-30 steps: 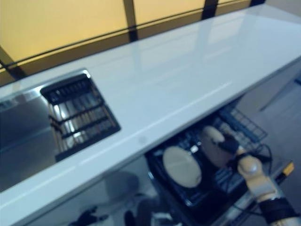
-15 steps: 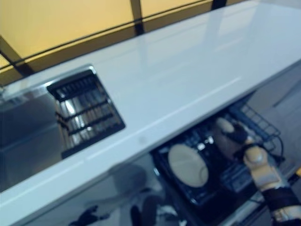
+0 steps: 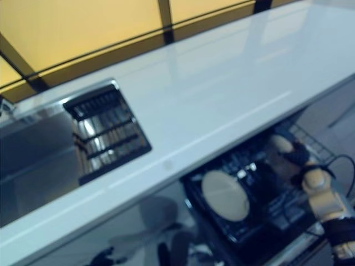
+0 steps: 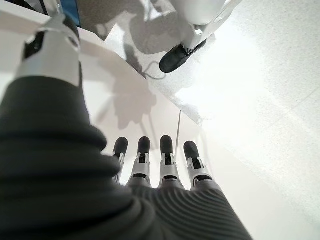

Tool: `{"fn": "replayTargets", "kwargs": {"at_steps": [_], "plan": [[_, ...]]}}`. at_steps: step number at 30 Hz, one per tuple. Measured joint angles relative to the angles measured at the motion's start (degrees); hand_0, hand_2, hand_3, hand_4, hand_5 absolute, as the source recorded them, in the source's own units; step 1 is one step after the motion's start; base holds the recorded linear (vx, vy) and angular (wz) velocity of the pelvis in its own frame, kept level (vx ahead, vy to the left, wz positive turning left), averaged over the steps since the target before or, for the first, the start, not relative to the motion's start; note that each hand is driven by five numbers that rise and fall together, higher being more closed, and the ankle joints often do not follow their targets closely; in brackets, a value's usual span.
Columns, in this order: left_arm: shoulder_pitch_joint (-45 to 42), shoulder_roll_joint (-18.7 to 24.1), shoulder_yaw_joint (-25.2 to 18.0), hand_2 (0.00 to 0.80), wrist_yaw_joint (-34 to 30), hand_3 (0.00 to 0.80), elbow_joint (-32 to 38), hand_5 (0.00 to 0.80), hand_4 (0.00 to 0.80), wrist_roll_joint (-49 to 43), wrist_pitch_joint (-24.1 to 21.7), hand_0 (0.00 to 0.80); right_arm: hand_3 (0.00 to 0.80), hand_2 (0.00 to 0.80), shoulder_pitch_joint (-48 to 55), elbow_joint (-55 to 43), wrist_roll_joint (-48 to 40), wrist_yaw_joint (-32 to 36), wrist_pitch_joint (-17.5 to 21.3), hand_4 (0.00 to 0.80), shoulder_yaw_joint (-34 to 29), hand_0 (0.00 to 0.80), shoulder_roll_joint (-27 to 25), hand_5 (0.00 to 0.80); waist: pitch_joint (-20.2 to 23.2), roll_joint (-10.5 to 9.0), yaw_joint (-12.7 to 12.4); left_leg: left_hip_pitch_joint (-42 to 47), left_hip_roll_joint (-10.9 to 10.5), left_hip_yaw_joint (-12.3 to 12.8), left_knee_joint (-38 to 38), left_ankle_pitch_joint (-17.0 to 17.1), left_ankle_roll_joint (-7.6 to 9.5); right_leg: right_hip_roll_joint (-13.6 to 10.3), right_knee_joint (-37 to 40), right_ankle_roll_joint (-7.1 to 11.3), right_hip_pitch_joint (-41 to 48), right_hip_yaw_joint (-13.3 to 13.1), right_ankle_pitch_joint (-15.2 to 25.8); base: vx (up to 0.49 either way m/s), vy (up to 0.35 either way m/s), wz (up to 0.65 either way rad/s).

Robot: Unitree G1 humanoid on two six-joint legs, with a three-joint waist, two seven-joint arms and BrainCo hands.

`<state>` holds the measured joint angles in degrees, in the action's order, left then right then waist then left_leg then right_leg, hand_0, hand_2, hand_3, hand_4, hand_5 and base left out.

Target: Take plates into dishwasher

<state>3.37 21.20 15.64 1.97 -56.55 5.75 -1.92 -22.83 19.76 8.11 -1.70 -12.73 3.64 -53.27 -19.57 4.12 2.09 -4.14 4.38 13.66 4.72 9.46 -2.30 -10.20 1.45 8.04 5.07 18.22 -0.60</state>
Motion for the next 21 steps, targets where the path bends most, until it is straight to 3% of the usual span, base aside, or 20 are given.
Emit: {"fn": "replayTargets", "kwargs": {"at_steps": [7,21], "plan": [[-1.03,0.0,-0.14,0.0,-0.4,0.0,0.08,0.0,0.0,0.0,0.11,0.0,0.8,0.8,0.42,0.92,0.82,-0.06,-0.19,0.8,-2.26,0.8,-2.82,0.8,0.0,0.0,0.09,0.5,0.13,-0.18,0.0,-0.05,-0.03,-0.04,-1.07,-0.08,0.14,-0.02,-0.4,0.028,-0.009,0.01],[-0.87,0.02,0.01,0.0,-0.45,0.0,0.13,0.0,0.0,0.0,0.08,0.0,0.8,0.8,0.69,2.56,0.71,-0.1,-0.18,0.8,-2.89,0.8,-3.41,0.8,0.01,-0.01,0.02,-0.78,0.32,-0.6,-0.83,0.3,0.4,-0.62,-5.47,-0.19,-2.64,-0.25,-2.03,-0.008,-0.009,0.01]]}}
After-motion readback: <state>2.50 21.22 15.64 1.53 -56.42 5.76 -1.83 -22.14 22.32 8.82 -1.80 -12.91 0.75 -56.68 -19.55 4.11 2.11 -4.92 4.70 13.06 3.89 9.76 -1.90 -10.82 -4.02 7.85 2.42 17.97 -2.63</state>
